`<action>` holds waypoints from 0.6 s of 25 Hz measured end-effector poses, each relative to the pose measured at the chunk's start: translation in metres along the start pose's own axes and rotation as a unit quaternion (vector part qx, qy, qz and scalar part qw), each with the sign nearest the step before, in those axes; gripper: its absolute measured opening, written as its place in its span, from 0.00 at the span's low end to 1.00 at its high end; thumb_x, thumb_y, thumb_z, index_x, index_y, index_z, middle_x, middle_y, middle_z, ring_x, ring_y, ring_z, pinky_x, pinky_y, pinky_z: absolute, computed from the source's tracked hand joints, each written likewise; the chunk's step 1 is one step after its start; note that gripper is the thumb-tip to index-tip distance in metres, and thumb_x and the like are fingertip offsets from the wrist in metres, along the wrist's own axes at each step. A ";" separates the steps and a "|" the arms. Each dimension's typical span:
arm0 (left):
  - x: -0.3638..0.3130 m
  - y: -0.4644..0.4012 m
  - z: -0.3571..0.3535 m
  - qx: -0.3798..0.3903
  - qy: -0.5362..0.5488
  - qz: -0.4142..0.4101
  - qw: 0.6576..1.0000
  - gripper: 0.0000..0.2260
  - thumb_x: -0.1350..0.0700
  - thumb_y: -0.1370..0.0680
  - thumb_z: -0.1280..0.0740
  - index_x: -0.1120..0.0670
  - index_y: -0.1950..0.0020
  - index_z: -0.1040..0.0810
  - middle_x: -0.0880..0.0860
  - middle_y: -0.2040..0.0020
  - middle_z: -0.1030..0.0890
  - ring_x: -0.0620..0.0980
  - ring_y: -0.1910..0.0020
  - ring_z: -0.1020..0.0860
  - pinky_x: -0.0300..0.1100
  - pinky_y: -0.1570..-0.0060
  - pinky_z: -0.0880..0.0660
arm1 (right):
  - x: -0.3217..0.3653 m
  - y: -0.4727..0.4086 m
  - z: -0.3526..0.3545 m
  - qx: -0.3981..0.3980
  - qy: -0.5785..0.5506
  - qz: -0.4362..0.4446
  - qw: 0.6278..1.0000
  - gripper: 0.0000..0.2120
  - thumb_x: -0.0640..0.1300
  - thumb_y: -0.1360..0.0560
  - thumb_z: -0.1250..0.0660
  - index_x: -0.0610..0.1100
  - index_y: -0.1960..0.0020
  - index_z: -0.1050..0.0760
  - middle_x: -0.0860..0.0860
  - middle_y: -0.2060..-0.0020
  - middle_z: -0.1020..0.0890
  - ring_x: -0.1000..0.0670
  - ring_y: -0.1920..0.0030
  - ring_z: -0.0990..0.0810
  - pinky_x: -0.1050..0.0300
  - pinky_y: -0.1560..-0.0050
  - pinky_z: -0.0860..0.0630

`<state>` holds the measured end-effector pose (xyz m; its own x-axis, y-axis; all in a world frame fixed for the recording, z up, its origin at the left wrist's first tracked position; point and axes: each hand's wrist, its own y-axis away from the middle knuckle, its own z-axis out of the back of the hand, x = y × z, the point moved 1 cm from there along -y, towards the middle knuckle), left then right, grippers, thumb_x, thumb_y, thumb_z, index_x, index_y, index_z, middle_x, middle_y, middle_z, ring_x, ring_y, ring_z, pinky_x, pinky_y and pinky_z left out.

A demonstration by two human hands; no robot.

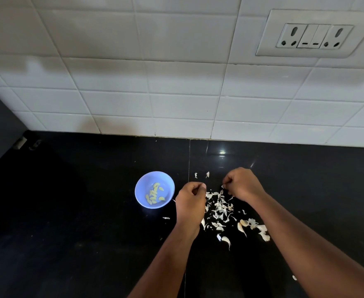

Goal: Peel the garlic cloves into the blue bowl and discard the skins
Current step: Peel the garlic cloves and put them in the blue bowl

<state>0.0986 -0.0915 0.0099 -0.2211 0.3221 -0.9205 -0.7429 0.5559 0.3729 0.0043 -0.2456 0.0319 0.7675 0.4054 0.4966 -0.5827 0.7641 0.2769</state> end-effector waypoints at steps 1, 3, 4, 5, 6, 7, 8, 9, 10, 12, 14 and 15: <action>-0.001 0.000 -0.001 0.005 0.006 0.006 1.000 0.04 0.50 0.18 0.31 0.47 0.50 0.17 0.47 0.57 0.15 0.49 0.57 0.17 0.49 0.56 0.18 | 0.000 0.003 0.001 0.005 -0.050 -0.004 0.999 0.12 0.38 0.25 0.24 0.52 0.63 0.17 0.53 0.67 0.14 0.50 0.61 0.13 0.51 0.54 0.15; -0.004 0.001 -0.002 0.020 0.031 0.020 0.999 0.03 0.51 0.18 0.30 0.48 0.49 0.17 0.49 0.57 0.15 0.46 0.60 0.19 0.43 0.62 0.21 | 0.005 0.017 0.003 0.012 -0.246 -0.021 0.969 0.04 0.36 0.25 0.23 0.44 0.55 0.14 0.45 0.62 0.12 0.49 0.62 0.13 0.52 0.56 0.14; -0.006 0.002 -0.003 0.032 0.055 0.030 0.998 0.04 0.52 0.17 0.30 0.49 0.48 0.16 0.49 0.57 0.15 0.45 0.61 0.19 0.41 0.64 0.22 | 0.009 0.026 0.002 0.019 -0.340 -0.030 0.940 0.03 0.35 0.25 0.24 0.41 0.52 0.15 0.43 0.60 0.12 0.49 0.62 0.13 0.54 0.58 0.15; -0.010 0.004 -0.005 0.048 0.085 0.039 0.994 0.04 0.53 0.17 0.30 0.51 0.47 0.16 0.49 0.57 0.15 0.44 0.62 0.19 0.39 0.66 0.23 | 0.012 0.036 0.001 0.025 -0.405 -0.032 0.914 0.04 0.35 0.24 0.24 0.39 0.50 0.15 0.42 0.59 0.12 0.49 0.61 0.14 0.56 0.60 0.16; -0.013 0.006 -0.006 0.065 0.117 0.047 0.990 0.04 0.55 0.17 0.30 0.54 0.46 0.16 0.49 0.58 0.15 0.43 0.63 0.19 0.38 0.67 0.24 | 0.013 0.044 -0.003 0.029 -0.441 -0.030 0.896 0.05 0.35 0.24 0.25 0.38 0.48 0.16 0.42 0.59 0.12 0.49 0.61 0.14 0.58 0.62 0.18; -0.015 0.008 -0.008 0.077 0.142 0.051 0.986 0.05 0.57 0.17 0.30 0.56 0.46 0.16 0.50 0.59 0.14 0.42 0.65 0.19 0.37 0.67 0.26 | 0.013 0.052 -0.006 0.028 -0.457 -0.025 0.889 0.06 0.35 0.23 0.26 0.38 0.46 0.16 0.43 0.59 0.12 0.50 0.61 0.14 0.59 0.63 0.19; -0.017 0.010 -0.010 0.083 0.156 0.053 0.983 0.04 0.58 0.17 0.30 0.58 0.47 0.16 0.51 0.60 0.15 0.42 0.67 0.19 0.38 0.67 0.26 | 0.013 0.058 -0.008 0.023 -0.459 -0.018 0.888 0.06 0.35 0.22 0.27 0.38 0.45 0.16 0.44 0.59 0.12 0.50 0.61 0.14 0.59 0.62 0.19; -0.017 0.011 -0.011 0.084 0.162 0.054 0.982 0.04 0.59 0.18 0.29 0.58 0.48 0.16 0.53 0.60 0.15 0.42 0.69 0.20 0.38 0.67 0.27 | 0.012 0.063 -0.007 0.018 -0.450 -0.009 0.893 0.07 0.35 0.22 0.28 0.40 0.44 0.17 0.45 0.59 0.12 0.49 0.60 0.13 0.58 0.61 0.19; -0.018 0.012 -0.012 0.086 0.166 0.054 0.981 0.03 0.59 0.18 0.29 0.58 0.49 0.15 0.53 0.61 0.15 0.42 0.69 0.21 0.38 0.67 0.28 | 0.012 0.067 -0.006 0.010 -0.427 0.003 0.904 0.09 0.35 0.21 0.29 0.43 0.42 0.17 0.46 0.58 0.11 0.49 0.59 0.13 0.57 0.59 0.18; -0.019 0.012 -0.015 0.091 0.181 0.054 0.978 0.03 0.59 0.18 0.28 0.58 0.50 0.15 0.54 0.61 0.16 0.44 0.69 0.22 0.39 0.67 0.29 | 0.012 0.072 -0.005 -0.007 -0.373 0.030 0.927 0.13 0.34 0.20 0.33 0.48 0.42 0.16 0.50 0.57 0.11 0.50 0.57 0.12 0.58 0.57 0.17; -0.021 0.014 -0.018 0.091 0.211 0.059 0.971 0.03 0.59 0.18 0.29 0.59 0.48 0.16 0.54 0.61 0.15 0.46 0.66 0.22 0.39 0.68 0.29 | 0.012 0.075 -0.004 -0.046 -0.364 0.033 0.930 0.12 0.34 0.20 0.33 0.48 0.45 0.15 0.52 0.57 0.11 0.52 0.56 0.12 0.61 0.56 0.18; -0.022 0.016 -0.019 0.089 0.223 0.062 0.969 0.03 0.60 0.18 0.30 0.59 0.47 0.17 0.54 0.60 0.15 0.47 0.65 0.22 0.39 0.68 0.29 | 0.012 0.076 -0.004 -0.065 -0.374 0.029 0.925 0.12 0.35 0.21 0.32 0.49 0.46 0.15 0.52 0.57 0.11 0.53 0.55 0.13 0.61 0.54 0.19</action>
<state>0.0797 -0.1047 0.0336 -0.5825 0.0540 -0.8111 -0.5806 0.6707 0.4616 -0.0292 -0.1810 0.0559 0.3073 0.0237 0.9513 -0.5433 0.8251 0.1550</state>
